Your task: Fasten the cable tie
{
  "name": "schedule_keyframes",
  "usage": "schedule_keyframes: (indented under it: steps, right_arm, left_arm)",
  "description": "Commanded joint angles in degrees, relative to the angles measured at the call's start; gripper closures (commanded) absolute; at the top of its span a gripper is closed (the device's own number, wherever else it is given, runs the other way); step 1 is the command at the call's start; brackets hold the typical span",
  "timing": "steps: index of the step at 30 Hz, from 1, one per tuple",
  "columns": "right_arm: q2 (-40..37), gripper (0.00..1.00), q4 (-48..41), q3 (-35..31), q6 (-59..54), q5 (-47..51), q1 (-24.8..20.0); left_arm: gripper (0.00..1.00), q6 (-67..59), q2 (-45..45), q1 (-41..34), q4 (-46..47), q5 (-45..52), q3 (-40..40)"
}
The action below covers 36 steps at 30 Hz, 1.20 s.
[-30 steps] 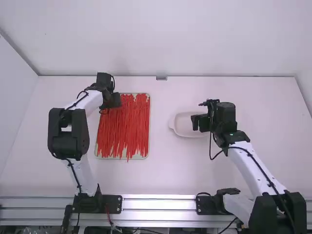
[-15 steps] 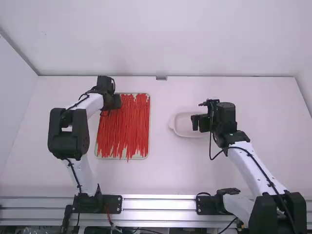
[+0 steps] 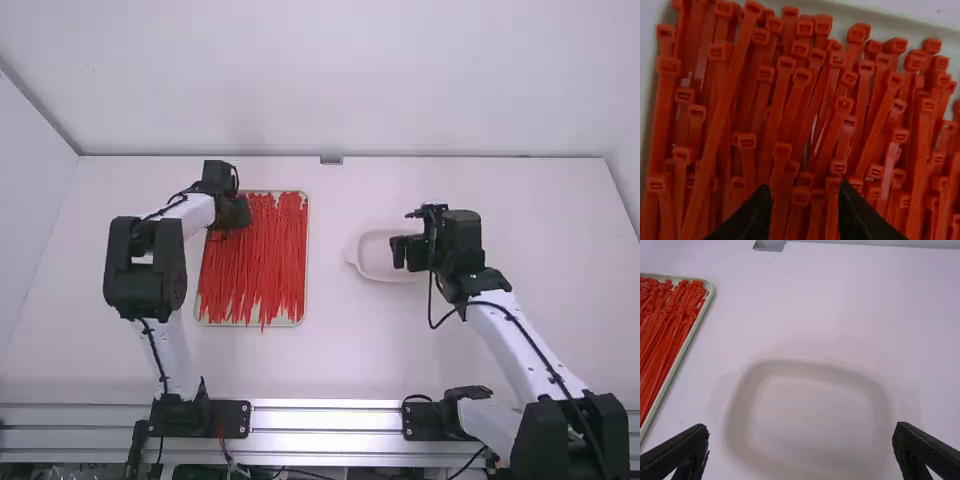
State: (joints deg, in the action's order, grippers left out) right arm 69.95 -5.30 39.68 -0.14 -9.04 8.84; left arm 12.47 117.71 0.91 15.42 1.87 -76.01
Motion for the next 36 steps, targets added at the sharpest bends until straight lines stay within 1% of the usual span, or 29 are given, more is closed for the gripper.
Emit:
schedule_keyframes:
  steps: [1, 6, 15, 16, 17, 21, 36]
  right_arm:
    - [0.07, 0.02, 0.13, 1.55, 0.26, -0.11, 0.11]
    - [0.07, 0.02, 0.15, 1.55, 0.26, -0.13, 0.11]
    - [0.07, 0.02, 0.37, 1.55, 0.28, -0.15, 0.11]
    - [0.07, 0.02, 0.39, 1.55, 0.28, -0.15, 0.11]
    - [0.07, 0.02, 0.37, 1.55, 0.26, -0.15, 0.11]
    - [0.07, 0.02, 0.35, 1.55, 0.28, -0.15, 0.11]
    - [0.07, 0.02, 0.35, 1.55, 0.28, -0.15, 0.07]
  left_arm:
    - [0.66, 0.17, 1.07, -0.15, -0.33, 0.48, 0.44]
    - [0.71, 0.15, 1.11, -0.15, -0.74, 0.44, 0.42]
    - [0.86, 0.17, 1.11, -0.15, -0.90, 0.46, 0.44]
    - [0.85, 0.17, 1.14, -0.15, -0.90, 0.44, 0.44]
    - [0.87, 0.17, 1.16, -0.15, -0.90, 0.39, 0.44]
    - [0.92, 1.42, 1.16, -0.15, -0.90, -0.44, 0.44]
    - [0.95, 1.66, 1.09, -0.15, -0.87, -0.33, -0.17]
